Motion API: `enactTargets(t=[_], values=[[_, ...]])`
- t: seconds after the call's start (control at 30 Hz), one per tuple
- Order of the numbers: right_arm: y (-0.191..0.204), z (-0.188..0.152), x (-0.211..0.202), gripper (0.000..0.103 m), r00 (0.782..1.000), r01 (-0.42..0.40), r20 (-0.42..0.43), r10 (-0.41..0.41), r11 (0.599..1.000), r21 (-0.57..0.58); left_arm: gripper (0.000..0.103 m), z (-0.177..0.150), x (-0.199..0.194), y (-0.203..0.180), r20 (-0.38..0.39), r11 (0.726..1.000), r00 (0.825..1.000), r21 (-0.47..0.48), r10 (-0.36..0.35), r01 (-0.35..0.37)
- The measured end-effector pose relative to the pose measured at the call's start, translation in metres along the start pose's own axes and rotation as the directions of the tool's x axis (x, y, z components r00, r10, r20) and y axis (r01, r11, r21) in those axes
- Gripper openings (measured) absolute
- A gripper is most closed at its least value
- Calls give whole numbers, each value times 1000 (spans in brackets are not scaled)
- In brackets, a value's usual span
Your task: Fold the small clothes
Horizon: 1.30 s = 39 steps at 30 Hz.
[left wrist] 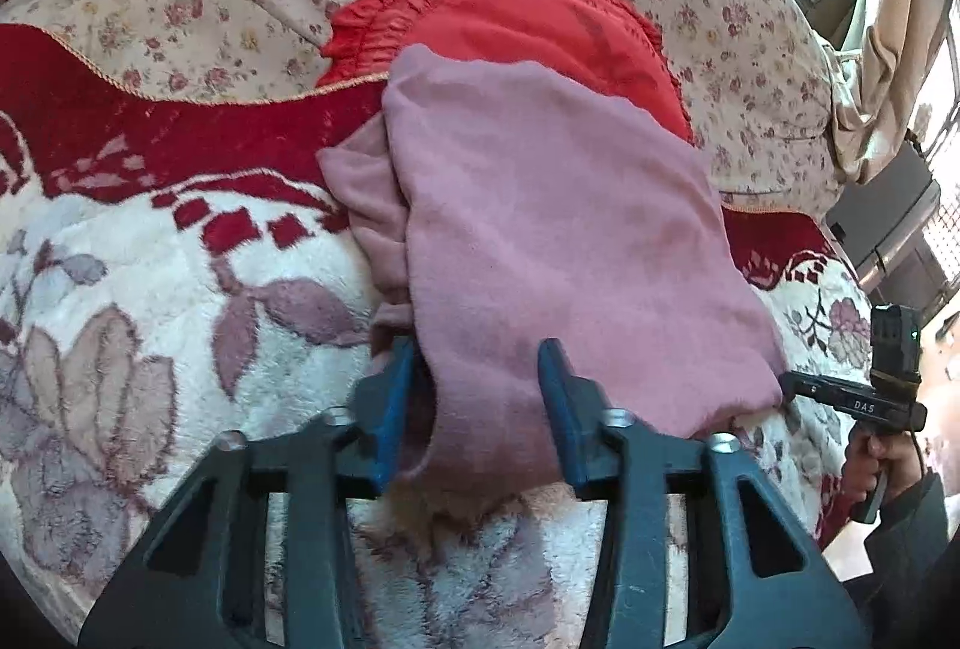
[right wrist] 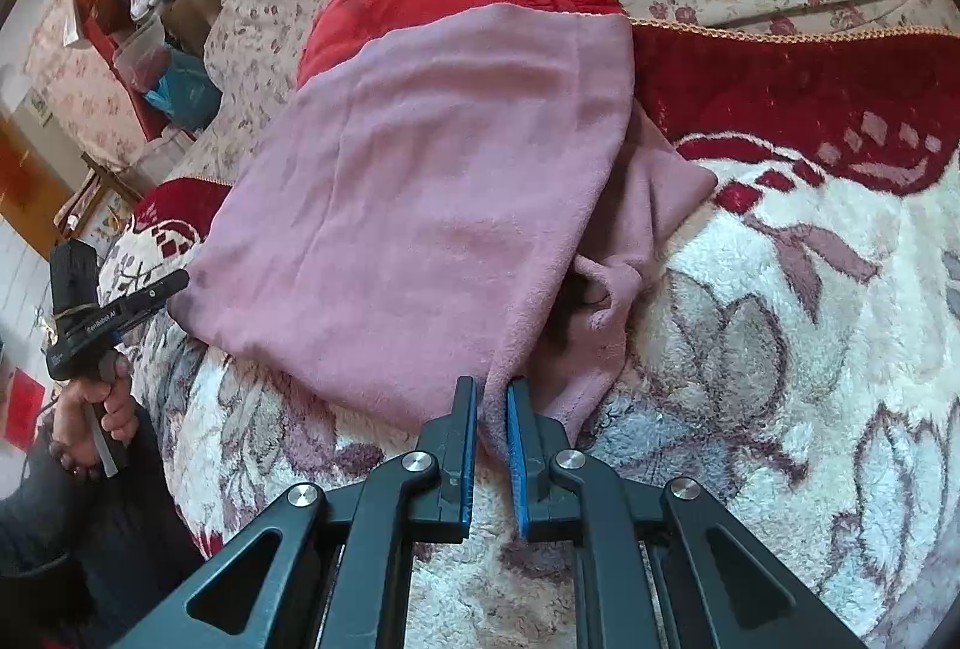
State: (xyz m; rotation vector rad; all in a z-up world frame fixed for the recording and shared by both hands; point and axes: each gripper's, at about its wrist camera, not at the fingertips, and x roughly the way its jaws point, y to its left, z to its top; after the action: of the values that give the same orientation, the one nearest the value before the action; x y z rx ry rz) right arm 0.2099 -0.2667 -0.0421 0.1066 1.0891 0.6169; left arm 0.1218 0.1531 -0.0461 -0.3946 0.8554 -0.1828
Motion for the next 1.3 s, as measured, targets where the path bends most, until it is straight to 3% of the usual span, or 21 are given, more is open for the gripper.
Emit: enactTargets(t=[0.1,0.13,0.3,0.43,0.57,0.73,0.93,1.13,1.2,1.3], values=[[-3,0,-1,9,1000,-9,1,9,1000,7,3,1,-1,3,-12,1000,1000,-14,4,-4],[-2,0,-1,9,1000,-8,5,8,1000,5,2,1,-3,4,-18,1000,1000,-25,1,-1],[-7,2,-15,3,999,4,39,-5,1000,26,2,-5,-14,-4,-32,1000,999,6,-13,13],[-10,-5,-32,3,998,-5,56,4,1000,19,2,-9,-24,6,-63,997,997,-51,-54,50],[-12,-18,-38,3,1000,4,30,-5,1000,9,2,-23,-31,18,-103,988,991,-132,-89,75],[-8,-31,-33,3,1000,14,-21,-14,1000,-9,2,-29,-32,15,-127,991,989,-121,-74,59],[3,-38,-46,3,1000,-7,-18,6,1000,-24,2,-33,-37,25,-189,982,977,-178,-103,69],[7,-60,-64,0,999,-40,-35,39,998,-40,1,-39,-57,28,-225,982,969,-177,-100,60],[6,-66,-66,0,1000,-17,-27,16,999,-52,1,-39,-57,33,-216,980,972,-189,-96,55],[-8,-62,-72,0,995,69,66,-69,998,14,2,-38,-63,39,-158,972,983,-228,-89,51]])
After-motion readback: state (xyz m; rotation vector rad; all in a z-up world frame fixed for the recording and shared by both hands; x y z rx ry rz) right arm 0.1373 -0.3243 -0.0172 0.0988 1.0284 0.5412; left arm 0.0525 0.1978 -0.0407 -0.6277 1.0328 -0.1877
